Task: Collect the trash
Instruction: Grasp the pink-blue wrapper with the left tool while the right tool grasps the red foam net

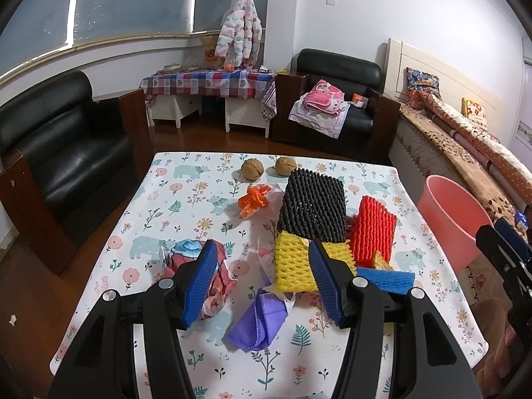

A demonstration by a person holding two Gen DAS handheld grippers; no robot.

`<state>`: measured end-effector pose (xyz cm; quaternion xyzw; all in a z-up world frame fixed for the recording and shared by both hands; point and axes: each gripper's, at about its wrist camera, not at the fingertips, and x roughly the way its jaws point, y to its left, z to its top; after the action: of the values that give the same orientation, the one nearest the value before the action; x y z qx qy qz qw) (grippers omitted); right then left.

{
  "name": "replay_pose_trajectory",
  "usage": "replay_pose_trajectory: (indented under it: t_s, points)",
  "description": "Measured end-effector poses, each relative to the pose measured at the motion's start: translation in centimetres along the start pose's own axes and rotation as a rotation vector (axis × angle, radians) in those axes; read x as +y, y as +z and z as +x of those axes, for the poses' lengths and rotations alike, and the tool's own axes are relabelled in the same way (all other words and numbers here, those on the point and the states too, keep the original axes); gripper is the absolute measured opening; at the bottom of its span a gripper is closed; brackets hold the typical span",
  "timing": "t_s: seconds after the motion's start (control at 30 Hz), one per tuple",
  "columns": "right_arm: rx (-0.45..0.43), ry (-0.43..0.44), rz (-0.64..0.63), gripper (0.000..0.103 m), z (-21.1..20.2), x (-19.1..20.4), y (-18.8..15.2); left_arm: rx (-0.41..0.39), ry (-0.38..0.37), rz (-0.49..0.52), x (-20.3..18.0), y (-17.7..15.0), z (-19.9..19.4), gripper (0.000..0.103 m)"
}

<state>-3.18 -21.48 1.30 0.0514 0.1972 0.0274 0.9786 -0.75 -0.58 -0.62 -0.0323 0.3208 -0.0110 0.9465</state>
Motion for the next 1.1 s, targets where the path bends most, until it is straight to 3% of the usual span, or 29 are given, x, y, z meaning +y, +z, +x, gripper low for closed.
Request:
replay_pose_trajectory:
  t_s: [0.33,0.67,0.9,1.1]
  points:
    - [0.017,-0.009,0.015,0.077,0.5,-1.0,-0.2,-0.016,-0.098,-0.005,2.7,1.2,-0.8,0.06]
    - [0.066,0.006,0.034,0.072,2.0,-1.7,-0.8,0.087,-0.054,-0.053,6.5,-0.8,0.9,0.06]
    - [0.094,0.017,0.037,0.071,3.1,-1.9,-0.9,0.102,0.011,-0.065,7.8,-0.7,2.4,0.06]
    - [0.139,0.039,0.061,0.071,4.4,-2.5,-1.0,0.169,0.019,-0.083,7.6,-0.8,5.0,0.059]
